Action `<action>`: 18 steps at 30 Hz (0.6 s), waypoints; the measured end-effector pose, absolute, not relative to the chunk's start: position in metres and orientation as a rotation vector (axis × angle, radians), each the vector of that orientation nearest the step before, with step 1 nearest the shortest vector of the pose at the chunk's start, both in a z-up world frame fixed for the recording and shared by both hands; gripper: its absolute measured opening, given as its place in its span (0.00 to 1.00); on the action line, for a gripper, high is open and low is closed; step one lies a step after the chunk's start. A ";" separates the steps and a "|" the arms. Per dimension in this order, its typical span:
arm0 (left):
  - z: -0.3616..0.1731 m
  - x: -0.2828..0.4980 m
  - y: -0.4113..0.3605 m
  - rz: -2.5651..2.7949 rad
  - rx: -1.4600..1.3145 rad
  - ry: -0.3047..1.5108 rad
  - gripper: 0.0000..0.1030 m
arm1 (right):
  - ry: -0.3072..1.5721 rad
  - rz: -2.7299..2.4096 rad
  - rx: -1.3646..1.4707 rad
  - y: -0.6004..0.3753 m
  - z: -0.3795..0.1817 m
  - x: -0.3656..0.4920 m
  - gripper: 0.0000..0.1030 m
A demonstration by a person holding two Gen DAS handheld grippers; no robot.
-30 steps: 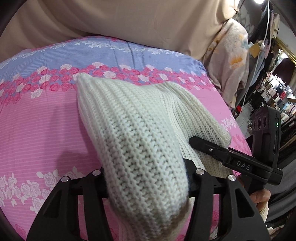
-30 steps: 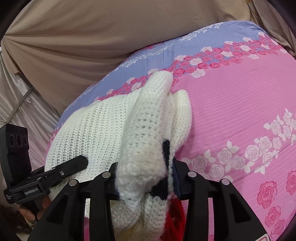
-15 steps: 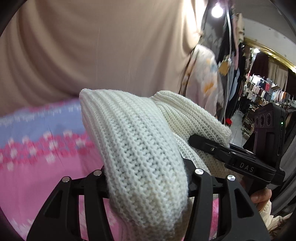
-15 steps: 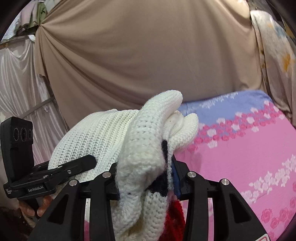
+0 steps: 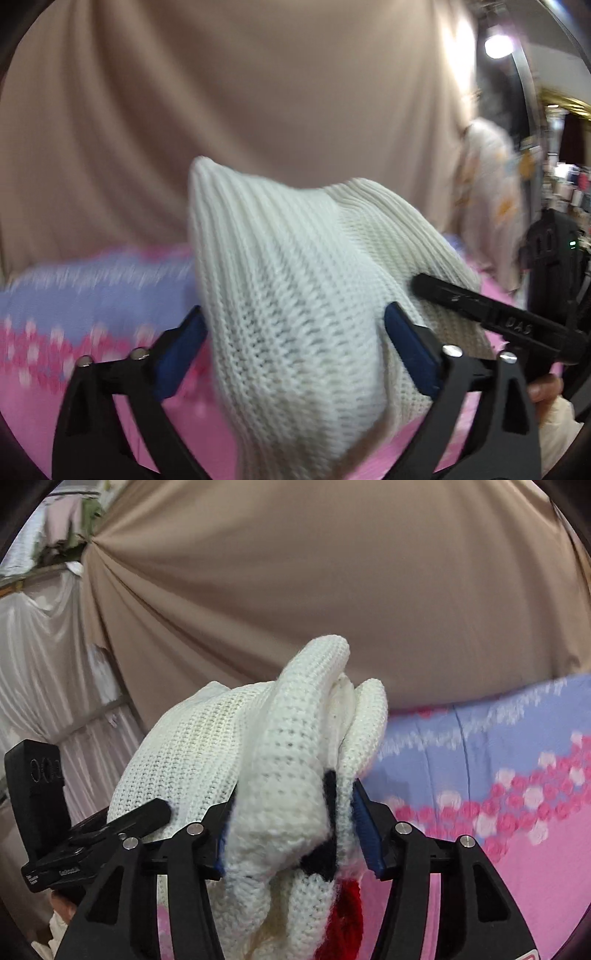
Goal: Fold small clothes
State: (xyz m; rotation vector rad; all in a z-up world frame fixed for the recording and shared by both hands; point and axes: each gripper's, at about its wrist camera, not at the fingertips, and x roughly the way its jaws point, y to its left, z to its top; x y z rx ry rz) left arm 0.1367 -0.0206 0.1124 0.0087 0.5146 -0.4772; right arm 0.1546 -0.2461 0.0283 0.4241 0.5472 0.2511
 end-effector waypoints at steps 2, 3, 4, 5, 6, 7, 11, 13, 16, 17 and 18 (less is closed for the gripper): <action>0.064 0.159 0.001 -0.406 -0.031 0.656 0.90 | 0.632 0.189 0.447 -0.250 -0.011 0.162 0.54; 0.047 0.163 0.014 -0.403 -0.079 0.703 0.90 | 0.644 0.202 0.488 -0.254 -0.023 0.161 0.54; 0.035 0.165 0.029 -0.423 -0.151 0.733 0.90 | 0.645 0.217 0.525 -0.258 -0.029 0.160 0.55; 0.030 0.166 0.040 -0.438 -0.198 0.748 0.90 | 0.647 0.223 0.552 -0.263 -0.032 0.162 0.57; 0.029 0.169 0.046 -0.448 -0.237 0.759 0.91 | 0.651 0.226 0.564 -0.266 -0.032 0.166 0.63; 0.030 0.175 0.052 -0.462 -0.279 0.761 0.91 | 0.658 0.230 0.575 -0.268 -0.031 0.173 0.68; 0.022 0.202 0.048 -0.476 -0.303 0.793 0.95 | 0.728 0.279 0.578 -0.254 -0.033 0.207 0.80; 0.009 0.219 0.043 -0.486 -0.304 0.856 0.95 | 0.802 0.265 0.541 -0.239 -0.043 0.222 0.81; -0.013 0.235 0.037 -0.519 -0.345 0.932 0.94 | 0.908 0.244 0.480 -0.222 -0.067 0.242 0.77; -0.019 0.237 0.035 -0.542 -0.369 0.936 0.87 | 0.901 0.229 0.447 -0.217 -0.069 0.244 0.73; -0.019 0.238 0.032 -0.561 -0.370 0.932 0.74 | 0.878 0.235 0.417 -0.212 -0.066 0.244 0.60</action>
